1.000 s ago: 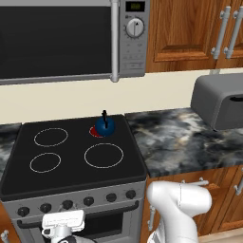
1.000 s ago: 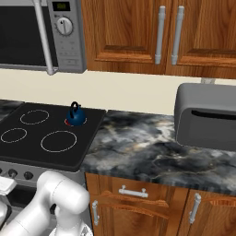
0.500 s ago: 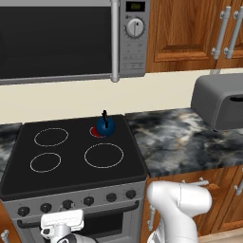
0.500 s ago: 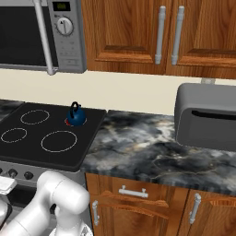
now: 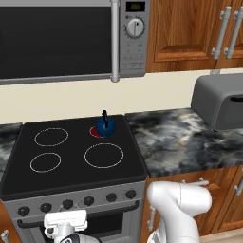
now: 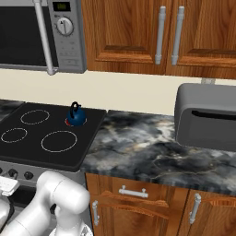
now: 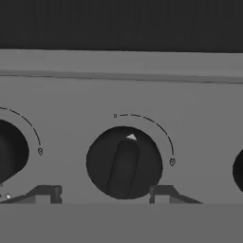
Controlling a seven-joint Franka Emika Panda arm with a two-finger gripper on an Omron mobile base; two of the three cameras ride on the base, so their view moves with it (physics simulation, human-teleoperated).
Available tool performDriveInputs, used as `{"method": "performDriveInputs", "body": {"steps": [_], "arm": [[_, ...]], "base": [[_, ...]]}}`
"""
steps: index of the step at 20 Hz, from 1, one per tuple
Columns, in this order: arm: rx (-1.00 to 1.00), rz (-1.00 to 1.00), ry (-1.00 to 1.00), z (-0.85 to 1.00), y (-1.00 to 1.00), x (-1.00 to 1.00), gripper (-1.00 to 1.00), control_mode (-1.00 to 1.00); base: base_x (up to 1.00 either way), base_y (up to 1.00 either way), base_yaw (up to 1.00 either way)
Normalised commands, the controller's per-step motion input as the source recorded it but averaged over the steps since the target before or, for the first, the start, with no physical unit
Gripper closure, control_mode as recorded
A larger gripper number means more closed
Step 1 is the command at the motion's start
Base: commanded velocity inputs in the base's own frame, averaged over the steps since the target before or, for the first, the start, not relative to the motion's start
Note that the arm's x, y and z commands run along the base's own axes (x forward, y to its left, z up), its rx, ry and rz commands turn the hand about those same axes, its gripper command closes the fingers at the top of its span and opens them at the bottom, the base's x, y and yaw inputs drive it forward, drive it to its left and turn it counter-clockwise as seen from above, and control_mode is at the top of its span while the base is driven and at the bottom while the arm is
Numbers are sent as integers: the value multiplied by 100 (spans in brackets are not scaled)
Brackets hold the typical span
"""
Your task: The kettle is done boiling. Turn off the stove, then wait for 300 timesteps before moving the kettle to the dining table.
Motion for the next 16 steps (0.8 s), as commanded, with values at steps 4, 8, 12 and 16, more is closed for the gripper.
{"method": "performDriveInputs", "body": {"steps": [4,8,12,16], "arm": [[9,0,0,-25,-6,0,-100,-100],[7,0,0,-24,-3,0,100,-100],[6,0,0,-23,0,1,100,-100],[4,2,0,-16,0,5,100,-100]], "base": [[0,0,0],[0,0,0],[0,0,0],[0,0,0]]}}
